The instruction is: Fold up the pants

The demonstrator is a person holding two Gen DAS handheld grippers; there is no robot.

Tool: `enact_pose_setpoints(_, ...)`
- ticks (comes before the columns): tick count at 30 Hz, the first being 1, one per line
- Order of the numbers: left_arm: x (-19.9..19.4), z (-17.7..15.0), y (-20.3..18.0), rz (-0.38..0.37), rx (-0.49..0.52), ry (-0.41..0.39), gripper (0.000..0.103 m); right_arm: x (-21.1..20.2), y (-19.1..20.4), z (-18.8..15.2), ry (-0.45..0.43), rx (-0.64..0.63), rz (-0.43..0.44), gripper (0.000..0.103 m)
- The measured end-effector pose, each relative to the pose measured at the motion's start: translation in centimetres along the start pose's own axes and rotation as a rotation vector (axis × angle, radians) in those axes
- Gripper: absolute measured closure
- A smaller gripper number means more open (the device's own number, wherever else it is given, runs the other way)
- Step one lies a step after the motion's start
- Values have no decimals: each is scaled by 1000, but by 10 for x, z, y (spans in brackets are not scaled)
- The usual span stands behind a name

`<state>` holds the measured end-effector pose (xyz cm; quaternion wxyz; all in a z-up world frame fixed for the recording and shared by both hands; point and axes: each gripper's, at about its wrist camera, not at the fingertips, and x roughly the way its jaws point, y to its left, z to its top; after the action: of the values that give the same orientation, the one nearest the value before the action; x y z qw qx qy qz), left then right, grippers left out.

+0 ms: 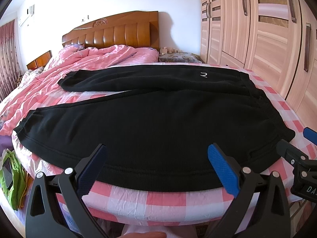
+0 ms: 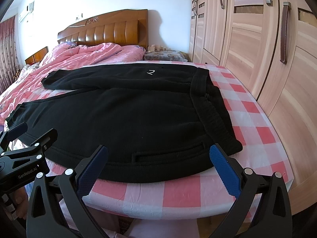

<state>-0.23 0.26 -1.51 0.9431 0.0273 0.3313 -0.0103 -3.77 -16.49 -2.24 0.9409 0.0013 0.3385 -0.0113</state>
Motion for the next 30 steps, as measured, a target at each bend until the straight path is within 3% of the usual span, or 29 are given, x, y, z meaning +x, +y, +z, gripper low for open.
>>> enact_pose_setpoints(14,4,-2,-2,2,-1,26,2,4,-4,-1,17,7,14,4)
enact_pose_setpoints(19,9,5,0,-64,30,20,2,5,-10,8,-22,-42,68,4)
enact_pose_setpoints(22,30,22,-8,-48,177,93,2,20,-23,33,-27,-90,63,4)
enact_pose_setpoints(24,46,37,-7,-51,217,127,2,37,-33,58,-24,-122,52,4)
enact_pose_setpoints(27,96,85,3,-133,215,239,2,76,-47,103,-5,-201,43,4)
enact_pose_setpoints(30,145,133,10,-229,162,325,2,136,-57,153,77,-250,107,4)
